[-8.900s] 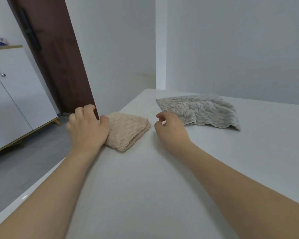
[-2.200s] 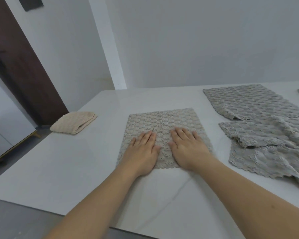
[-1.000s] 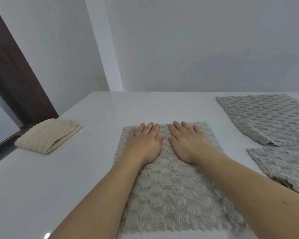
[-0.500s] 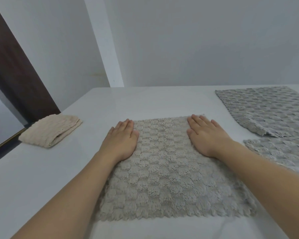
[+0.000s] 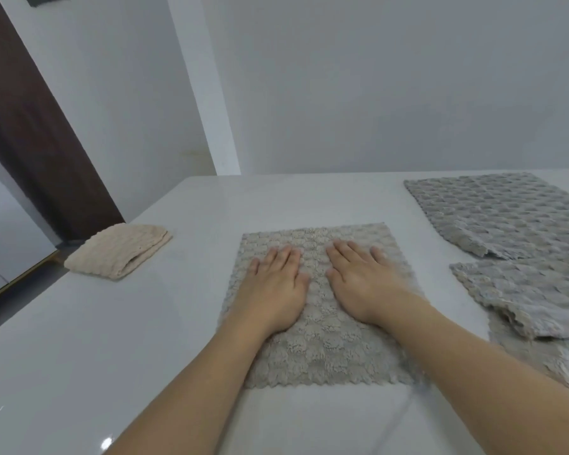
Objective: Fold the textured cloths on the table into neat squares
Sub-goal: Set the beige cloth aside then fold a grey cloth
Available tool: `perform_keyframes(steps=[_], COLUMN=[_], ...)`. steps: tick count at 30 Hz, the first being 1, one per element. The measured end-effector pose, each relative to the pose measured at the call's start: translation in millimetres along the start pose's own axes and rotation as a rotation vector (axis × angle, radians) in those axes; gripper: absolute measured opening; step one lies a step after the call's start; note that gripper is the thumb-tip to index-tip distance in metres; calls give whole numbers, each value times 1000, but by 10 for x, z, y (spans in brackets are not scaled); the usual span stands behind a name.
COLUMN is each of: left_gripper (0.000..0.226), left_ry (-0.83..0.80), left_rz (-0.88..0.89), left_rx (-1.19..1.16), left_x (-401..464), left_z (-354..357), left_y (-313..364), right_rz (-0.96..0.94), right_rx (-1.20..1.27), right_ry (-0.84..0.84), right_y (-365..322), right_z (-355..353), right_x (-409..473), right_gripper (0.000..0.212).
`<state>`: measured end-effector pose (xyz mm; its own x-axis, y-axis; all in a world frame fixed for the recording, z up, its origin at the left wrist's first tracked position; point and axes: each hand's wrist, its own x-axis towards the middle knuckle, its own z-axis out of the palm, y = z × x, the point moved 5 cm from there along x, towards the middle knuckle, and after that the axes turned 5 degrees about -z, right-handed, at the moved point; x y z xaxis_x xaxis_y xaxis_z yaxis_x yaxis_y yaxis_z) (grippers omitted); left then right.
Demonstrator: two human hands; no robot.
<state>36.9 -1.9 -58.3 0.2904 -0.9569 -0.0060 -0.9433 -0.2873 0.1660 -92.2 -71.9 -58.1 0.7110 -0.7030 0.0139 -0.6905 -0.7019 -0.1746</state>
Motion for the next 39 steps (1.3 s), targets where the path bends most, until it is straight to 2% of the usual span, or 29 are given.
perform_keyframes(steps=[14,20,26,29,31,33,35,38,39], left_gripper=[59,59,59,61,60,59,59,60,60], left_ry=[-41,-54,-50,-22,89,141,66,6,5], left_rz=[-13,-129,-154,-220,-194,-80,12,-8,-14], left_rx=[-3,16,14,140,108,0,-18,20,25], left_x=[23,-125,-100,-132,-218,-408,-621,-676,-661], left_z=[-14,-61,-58,-187,-329,-325,-116,87,92], left_y=[-128,-730,-689,-616,-408,-142,50,22,7], right_rz=[19,129,159,194,144,60,6,-3,10], right_rx=[-25,-54,-65,-190,-185,-62,-6,-79,-73], right_ry=[-43,-77,-86,-87,20,91,51,31,23], right_y=[85,561,557,446,209,-91,-297,-297,-273], right_z=[-26,-99,-93,-215,-327,-299,-96,91,92], right_x=[-36,-322,-286,-296,-346,-485,-660,-731,-713], right_gripper=[57,57,58,59,60,59,59,76,74])
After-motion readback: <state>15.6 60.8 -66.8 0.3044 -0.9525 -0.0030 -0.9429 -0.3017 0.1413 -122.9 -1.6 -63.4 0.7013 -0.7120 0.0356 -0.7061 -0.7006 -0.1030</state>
